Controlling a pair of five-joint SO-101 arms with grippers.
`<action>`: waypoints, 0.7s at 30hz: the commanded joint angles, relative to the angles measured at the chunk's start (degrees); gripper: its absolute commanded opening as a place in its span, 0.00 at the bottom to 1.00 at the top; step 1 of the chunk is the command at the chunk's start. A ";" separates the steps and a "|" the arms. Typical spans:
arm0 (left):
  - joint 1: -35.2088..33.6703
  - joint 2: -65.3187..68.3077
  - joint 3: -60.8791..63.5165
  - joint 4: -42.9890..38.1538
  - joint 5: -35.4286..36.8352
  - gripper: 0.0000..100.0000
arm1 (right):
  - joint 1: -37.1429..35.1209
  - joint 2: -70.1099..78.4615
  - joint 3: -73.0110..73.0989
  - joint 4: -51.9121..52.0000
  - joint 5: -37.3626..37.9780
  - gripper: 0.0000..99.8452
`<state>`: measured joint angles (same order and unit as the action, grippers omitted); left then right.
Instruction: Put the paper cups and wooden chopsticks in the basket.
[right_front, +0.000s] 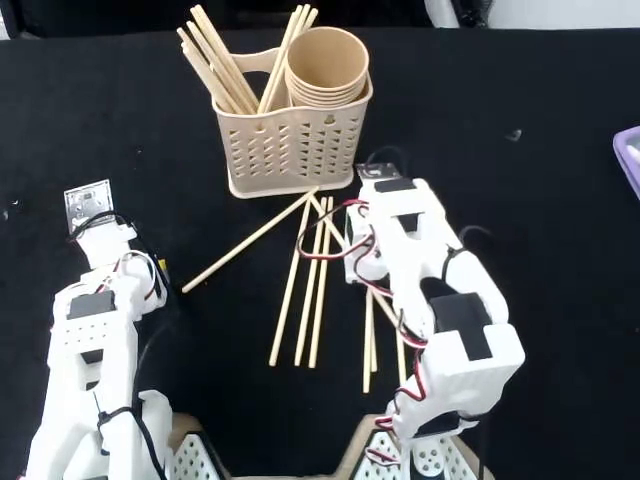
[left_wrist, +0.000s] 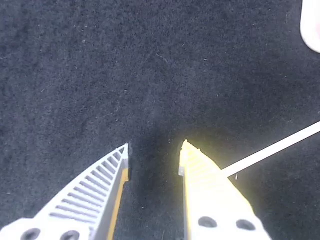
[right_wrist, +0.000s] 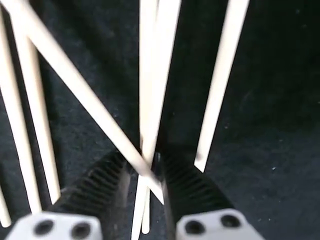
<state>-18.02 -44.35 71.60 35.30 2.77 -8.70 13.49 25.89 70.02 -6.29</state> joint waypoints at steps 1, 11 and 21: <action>-0.48 0.09 -1.63 -0.97 0.44 0.17 | 1.85 0.04 -0.84 -0.88 0.97 0.01; -0.48 0.09 -1.63 -0.97 0.44 0.17 | 3.52 -12.88 1.80 4.66 3.34 0.01; -0.48 0.09 -1.54 -0.97 0.44 0.17 | 5.98 -16.22 5.14 4.40 5.63 0.06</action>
<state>-18.02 -44.35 71.60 35.30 2.77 -4.84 -0.75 31.43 74.07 -1.54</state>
